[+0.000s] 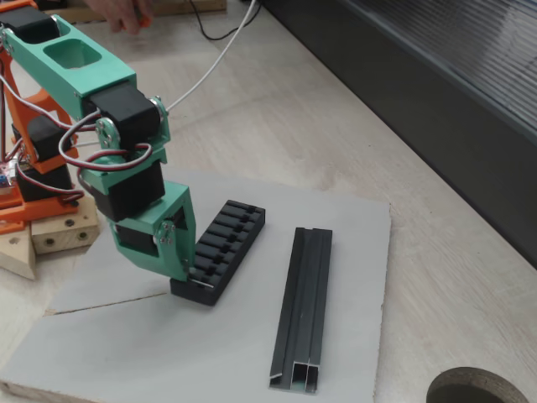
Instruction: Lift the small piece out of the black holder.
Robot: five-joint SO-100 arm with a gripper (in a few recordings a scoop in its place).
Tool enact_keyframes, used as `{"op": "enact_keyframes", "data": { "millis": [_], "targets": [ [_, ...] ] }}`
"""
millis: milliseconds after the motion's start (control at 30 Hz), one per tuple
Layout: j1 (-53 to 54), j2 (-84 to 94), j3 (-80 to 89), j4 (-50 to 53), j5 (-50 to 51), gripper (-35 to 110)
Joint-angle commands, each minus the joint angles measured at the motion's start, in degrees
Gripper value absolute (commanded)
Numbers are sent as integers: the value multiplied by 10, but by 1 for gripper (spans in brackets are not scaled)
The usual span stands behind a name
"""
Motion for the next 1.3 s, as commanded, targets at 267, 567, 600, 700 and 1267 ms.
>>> {"op": "enact_keyframes", "data": {
  "millis": [267,567,600,700,1267],
  "targets": [
    [4,82,-11,-1,-1,5],
    [5,172,-11,0,5,5],
    [5,185,-11,0,5,5],
    [5,224,-11,0,5,5],
    [5,388,-11,0,2,5]
  ]
}}
